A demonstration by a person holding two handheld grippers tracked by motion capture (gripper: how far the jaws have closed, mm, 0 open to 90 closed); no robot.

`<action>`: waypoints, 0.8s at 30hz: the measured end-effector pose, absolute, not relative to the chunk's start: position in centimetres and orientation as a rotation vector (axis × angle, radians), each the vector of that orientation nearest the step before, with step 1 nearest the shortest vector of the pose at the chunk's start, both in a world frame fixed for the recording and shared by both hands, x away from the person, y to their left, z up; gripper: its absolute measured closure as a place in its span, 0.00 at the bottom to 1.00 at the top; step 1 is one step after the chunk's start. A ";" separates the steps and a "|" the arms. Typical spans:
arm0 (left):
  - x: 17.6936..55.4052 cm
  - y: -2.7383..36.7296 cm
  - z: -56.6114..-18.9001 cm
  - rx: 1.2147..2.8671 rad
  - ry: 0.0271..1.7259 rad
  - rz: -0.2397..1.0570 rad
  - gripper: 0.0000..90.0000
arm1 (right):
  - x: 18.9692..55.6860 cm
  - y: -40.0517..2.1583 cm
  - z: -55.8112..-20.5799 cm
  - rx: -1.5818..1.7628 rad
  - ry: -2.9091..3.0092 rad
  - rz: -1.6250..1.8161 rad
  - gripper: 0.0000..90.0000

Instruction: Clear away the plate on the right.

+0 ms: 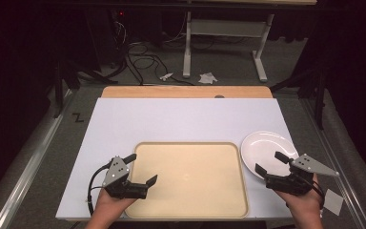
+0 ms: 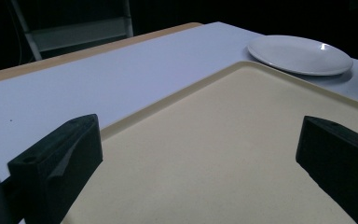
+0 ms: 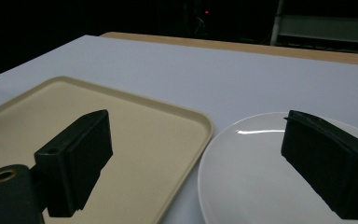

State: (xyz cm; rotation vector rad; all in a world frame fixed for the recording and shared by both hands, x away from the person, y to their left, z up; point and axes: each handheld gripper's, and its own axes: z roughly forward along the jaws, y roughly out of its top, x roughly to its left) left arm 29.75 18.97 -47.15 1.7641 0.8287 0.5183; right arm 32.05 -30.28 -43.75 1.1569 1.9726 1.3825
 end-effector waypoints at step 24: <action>30.8 17.9 -47.1 1.762 0.810 0.510 0.02 | 31.7 -34.6 -45.2 1.415 1.858 1.386 0.01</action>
